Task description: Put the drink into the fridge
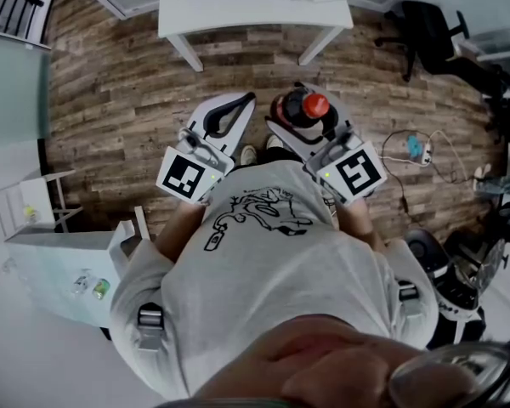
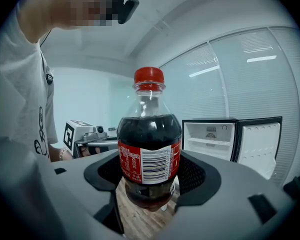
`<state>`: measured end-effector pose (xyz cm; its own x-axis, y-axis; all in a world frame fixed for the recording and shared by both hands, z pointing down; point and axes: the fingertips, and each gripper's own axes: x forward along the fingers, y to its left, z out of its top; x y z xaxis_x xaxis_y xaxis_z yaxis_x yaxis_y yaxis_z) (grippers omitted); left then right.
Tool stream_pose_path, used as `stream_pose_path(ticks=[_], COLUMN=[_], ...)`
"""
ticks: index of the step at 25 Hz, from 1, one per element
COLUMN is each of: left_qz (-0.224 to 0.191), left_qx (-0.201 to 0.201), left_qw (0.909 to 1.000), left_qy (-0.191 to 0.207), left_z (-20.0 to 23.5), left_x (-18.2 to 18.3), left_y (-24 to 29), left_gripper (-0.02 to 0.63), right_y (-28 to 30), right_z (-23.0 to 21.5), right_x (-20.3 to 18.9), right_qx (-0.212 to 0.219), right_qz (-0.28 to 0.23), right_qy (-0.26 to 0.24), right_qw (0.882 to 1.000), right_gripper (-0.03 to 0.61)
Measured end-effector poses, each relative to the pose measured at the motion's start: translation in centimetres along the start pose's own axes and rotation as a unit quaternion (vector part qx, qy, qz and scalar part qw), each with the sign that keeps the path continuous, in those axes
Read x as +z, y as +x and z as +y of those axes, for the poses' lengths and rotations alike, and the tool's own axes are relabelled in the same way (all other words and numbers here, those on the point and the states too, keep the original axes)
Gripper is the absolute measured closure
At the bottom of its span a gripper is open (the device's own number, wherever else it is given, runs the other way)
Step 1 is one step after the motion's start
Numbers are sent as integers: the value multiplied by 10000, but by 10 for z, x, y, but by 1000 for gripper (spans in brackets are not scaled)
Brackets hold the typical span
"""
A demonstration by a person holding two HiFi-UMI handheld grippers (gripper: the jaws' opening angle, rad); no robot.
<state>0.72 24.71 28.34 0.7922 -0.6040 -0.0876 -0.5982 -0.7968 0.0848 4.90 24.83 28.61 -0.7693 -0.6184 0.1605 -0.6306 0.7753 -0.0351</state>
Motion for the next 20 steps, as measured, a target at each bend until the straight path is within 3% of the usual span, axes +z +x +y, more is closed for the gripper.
stream_pose_path(ticks=[10, 20], left_qz=[75, 206], left_qx=[92, 69], left_qw=[9999, 9998], left_qy=[11, 8], left_z=[5, 22], left_x=[-7, -16], left_y=[4, 31], left_gripper=[612, 612], right_y=[3, 14], right_z=[-6, -40], right_x=[-5, -8], right_qx=[77, 21], right_qz=[63, 67], right_qy=[17, 36], right_qw=[9999, 10000], right_gripper=[255, 255])
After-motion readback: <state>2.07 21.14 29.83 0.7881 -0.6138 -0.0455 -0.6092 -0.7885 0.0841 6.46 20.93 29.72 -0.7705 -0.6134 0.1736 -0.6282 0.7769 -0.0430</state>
